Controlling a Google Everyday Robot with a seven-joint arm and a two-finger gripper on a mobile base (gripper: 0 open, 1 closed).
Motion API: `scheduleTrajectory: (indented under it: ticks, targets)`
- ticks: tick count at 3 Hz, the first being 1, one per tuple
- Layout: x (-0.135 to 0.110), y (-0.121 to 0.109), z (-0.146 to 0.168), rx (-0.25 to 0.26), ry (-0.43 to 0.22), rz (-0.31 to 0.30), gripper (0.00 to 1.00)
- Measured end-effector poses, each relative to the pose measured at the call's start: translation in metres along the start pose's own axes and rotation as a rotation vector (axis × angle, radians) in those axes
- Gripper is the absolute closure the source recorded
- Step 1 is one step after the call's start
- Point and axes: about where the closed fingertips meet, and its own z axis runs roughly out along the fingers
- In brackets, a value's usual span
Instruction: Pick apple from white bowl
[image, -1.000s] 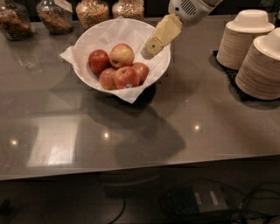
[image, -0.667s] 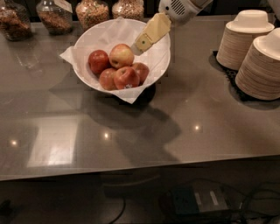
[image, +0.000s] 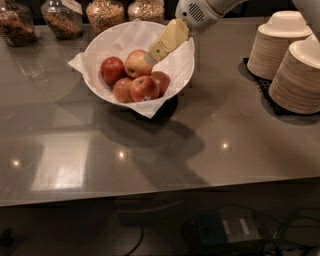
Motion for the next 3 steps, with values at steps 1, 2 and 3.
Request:
scheduleTrajectory:
  ticks: [1, 2, 3]
  targets:
    - [0.001, 0.004, 0.016, 0.009, -0.016, 0.004, 0.0]
    - [-0.001, 0.006, 0.04, 0.005, -0.052, 0.017, 0.11]
    - [-0.005, 0.006, 0.059, -0.006, -0.081, 0.02, 0.24]
